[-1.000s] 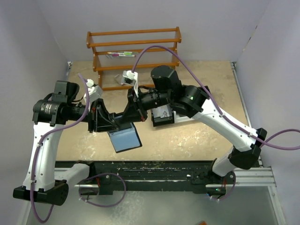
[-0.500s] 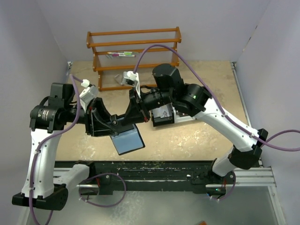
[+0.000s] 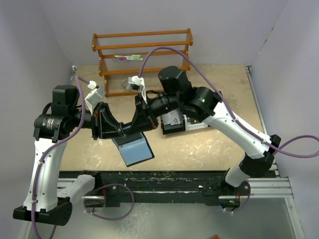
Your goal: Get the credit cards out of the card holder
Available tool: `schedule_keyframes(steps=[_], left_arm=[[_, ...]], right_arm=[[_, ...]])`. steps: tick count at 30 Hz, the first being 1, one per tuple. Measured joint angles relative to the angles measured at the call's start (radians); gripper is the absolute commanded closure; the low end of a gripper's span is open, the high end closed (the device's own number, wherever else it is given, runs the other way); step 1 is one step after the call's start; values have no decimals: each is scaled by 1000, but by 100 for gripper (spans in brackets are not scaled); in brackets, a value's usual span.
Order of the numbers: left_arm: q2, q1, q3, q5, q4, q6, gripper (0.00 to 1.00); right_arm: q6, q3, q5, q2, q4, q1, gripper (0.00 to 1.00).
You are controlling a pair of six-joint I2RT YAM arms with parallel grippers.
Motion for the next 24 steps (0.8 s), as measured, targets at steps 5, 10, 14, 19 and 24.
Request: schedule_keyframes(steps=[5,10,14,19,24], left_arm=[[2,0,-10,-3,62,-82,100],[-20,0,-24,-13,230,-262,100],[-60,0,-70,-43,404,-434,100],[-118,0,-130,-76,614,-624,93],[-123,2,-136,-87,667,-679,52]], right_arm=[[27,-40,-9,-12,44,-9,39],[190,-385,-10,-170,330,-57,35],[357,-611,19,-285,620,-70,48],[489,-677,52,-317,860,-64,98],[519,-668,48,-313,900,-61,100]])
